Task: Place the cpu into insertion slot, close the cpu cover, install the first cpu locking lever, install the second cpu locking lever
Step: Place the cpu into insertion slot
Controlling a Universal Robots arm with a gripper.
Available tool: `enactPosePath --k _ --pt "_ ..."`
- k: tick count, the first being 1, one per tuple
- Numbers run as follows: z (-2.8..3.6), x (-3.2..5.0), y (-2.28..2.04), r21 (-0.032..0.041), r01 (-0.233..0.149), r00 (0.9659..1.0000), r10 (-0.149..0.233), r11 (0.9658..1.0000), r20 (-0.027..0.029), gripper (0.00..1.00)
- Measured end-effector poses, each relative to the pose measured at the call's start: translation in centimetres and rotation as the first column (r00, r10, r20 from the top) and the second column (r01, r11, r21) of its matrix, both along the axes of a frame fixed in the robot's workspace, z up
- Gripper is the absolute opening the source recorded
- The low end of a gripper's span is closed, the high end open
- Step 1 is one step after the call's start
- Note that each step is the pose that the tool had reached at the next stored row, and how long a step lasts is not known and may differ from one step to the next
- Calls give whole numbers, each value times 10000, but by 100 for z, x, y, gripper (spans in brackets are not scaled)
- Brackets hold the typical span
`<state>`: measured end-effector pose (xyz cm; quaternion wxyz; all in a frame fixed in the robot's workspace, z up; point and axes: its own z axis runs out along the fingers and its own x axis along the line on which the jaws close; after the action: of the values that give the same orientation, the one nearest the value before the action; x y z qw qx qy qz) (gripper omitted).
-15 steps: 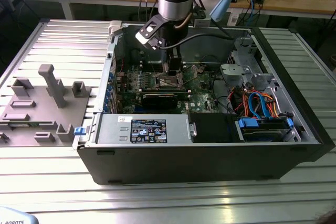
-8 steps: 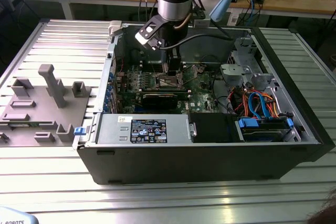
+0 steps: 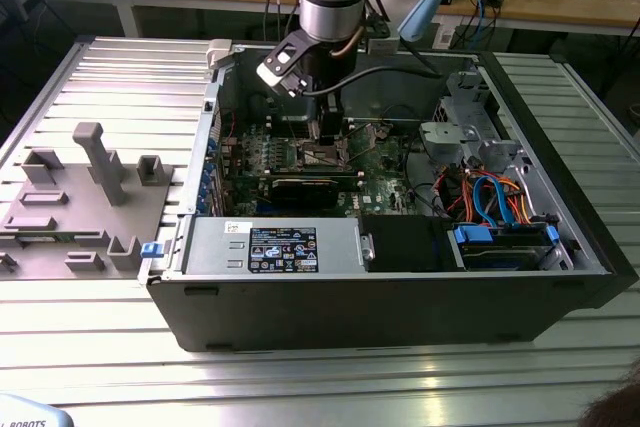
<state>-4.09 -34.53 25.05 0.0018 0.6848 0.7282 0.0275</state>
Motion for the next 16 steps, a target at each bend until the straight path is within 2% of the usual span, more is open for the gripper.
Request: enactPosePath --k 16 --pt "-29 -19 0 0 0 10000 0 10000 0 54"
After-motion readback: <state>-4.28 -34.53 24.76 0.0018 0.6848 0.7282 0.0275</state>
